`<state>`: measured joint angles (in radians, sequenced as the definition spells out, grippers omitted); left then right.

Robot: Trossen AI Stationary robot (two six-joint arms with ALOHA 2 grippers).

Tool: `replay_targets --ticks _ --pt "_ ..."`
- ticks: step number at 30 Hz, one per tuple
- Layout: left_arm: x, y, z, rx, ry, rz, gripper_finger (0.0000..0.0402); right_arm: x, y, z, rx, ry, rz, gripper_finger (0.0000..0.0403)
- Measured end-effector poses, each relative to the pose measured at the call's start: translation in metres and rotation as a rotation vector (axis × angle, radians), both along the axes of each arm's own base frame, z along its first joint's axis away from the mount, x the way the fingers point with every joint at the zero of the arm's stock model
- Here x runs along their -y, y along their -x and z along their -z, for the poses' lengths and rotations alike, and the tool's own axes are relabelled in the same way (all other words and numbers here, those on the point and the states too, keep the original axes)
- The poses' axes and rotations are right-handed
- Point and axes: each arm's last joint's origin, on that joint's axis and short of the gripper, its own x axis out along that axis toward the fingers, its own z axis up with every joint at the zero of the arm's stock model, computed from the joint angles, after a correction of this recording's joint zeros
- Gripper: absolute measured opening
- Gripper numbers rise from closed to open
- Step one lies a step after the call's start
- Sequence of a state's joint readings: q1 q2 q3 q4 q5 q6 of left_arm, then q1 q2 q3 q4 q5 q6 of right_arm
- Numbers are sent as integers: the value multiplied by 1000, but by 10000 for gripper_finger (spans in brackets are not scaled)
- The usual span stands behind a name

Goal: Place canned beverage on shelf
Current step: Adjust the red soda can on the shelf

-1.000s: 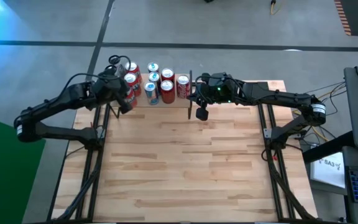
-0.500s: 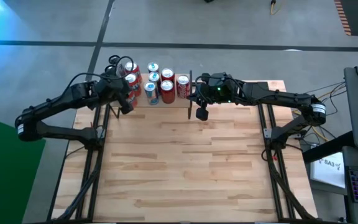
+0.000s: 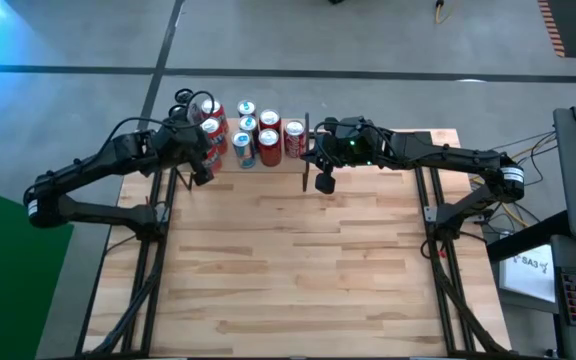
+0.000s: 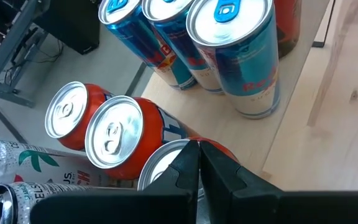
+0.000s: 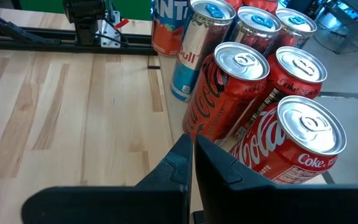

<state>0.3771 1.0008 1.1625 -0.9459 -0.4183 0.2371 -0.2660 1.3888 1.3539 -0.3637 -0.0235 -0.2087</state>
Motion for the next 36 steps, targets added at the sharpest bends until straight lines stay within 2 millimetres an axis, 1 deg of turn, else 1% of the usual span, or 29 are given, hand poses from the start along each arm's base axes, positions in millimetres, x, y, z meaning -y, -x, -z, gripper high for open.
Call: replay_targets --ticks 14,28,36 --pt "0 0 -1 -13 -23 36 0 0 0 0 0 0 0 9" --pt "4 11 -11 63 -56 20 0 0 0 0 -4 -1 0 9" --pt "2 6 -9 59 -49 -2 0 0 0 0 -3 -1 0 9"
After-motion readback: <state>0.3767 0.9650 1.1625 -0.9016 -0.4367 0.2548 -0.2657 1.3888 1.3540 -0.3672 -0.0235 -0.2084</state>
